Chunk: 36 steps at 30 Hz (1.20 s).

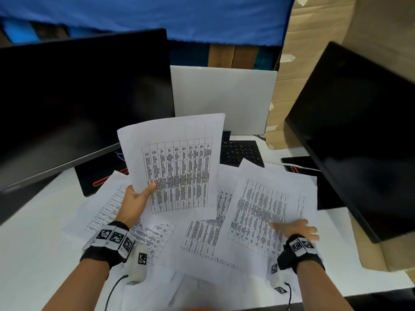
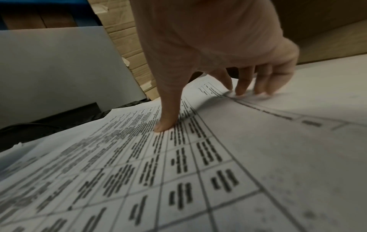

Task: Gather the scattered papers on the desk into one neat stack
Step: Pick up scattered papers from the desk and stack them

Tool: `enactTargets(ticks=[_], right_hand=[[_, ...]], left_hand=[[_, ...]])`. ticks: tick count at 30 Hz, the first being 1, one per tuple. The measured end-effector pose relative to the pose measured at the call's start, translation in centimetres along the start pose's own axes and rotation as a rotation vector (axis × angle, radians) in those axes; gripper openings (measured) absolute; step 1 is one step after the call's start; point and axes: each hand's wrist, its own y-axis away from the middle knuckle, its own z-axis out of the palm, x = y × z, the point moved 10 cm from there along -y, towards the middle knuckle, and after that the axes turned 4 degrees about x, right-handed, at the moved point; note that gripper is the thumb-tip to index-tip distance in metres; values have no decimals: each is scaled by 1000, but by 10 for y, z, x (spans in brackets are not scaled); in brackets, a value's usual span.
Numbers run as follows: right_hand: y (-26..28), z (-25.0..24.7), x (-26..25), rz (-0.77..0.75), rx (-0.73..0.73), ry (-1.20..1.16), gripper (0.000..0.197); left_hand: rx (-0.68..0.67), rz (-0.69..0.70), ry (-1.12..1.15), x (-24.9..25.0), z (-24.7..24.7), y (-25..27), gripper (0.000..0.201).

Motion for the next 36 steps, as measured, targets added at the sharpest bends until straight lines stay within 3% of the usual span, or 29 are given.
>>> enactTargets(ticks=[6, 15, 19, 23, 29, 33, 36], right_hand=[[-3, -6, 8, 31, -4, 31, 113], [-16, -6, 17, 34, -18, -140, 117], [-14, -3, 12, 23, -20, -203, 99], [-4, -10, 11, 50, 22, -85, 89], [-4, 1, 2, -16, -53, -185, 77], [3, -12, -3, -118, 92, -106, 61], [9, -22, -8, -210, 200, -182, 43]], left_hand=[[-33, 28, 29, -11, -5, -15, 37], [-74, 85, 2, -21, 1, -26, 32], [-80, 95, -3, -23, 2, -29, 38], [-87, 102, 2, -24, 0, -30, 37], [-92, 112, 10, -30, -1, -33, 39], [-94, 114, 22, -33, -1, -35, 35], [-101, 122, 27, -31, -1, -34, 31]])
